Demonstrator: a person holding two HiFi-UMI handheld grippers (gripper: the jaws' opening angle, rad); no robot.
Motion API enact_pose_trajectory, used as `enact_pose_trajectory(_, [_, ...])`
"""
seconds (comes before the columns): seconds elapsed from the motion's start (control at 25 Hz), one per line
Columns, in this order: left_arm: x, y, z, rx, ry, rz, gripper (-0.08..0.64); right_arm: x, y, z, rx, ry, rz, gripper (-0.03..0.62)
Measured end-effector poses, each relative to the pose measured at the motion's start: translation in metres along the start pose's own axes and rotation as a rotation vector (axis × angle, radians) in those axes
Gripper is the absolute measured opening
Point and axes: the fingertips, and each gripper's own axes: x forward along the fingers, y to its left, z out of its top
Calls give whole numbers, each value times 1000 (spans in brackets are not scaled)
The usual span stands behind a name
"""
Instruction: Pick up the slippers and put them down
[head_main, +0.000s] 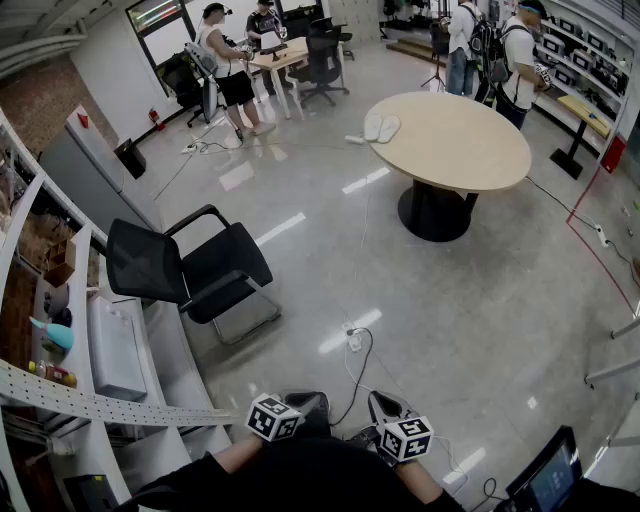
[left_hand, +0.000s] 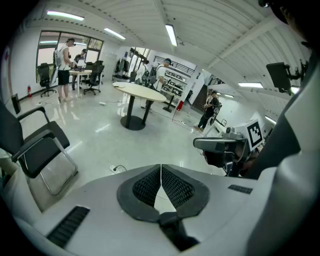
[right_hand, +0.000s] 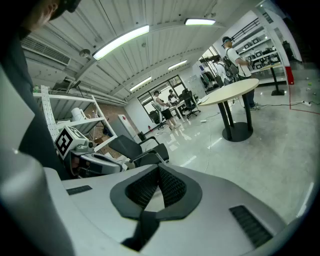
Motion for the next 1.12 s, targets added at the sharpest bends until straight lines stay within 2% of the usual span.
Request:
enact_pose_trajectory(0.2, [21, 2, 61, 37, -99, -22, 25, 2, -14, 37, -54, -52, -31, 15])
enact_pose_trajectory(0.36, [25, -2, 136, 89, -241, -93, 25, 6, -21, 75, -103, -93, -79, 15])
enact_pose_trajectory(0.52, [9, -10, 202, 200, -376, -164, 25, 16, -16, 137, -159, -194, -127, 17])
enact_pose_trajectory(0.72, [-6, 18, 244, 342, -444, -216, 25, 60, -2, 202, -236, -242, -209, 17])
enact_pose_trajectory(0.88, [-8, 71, 258, 333, -435, -254, 25, 117, 2, 218, -218, -216, -236, 17])
enact_pose_trajectory(1.12, [-13, 159, 264, 213, -404, -271, 25, 203, 20, 227, -219, -111, -224, 17])
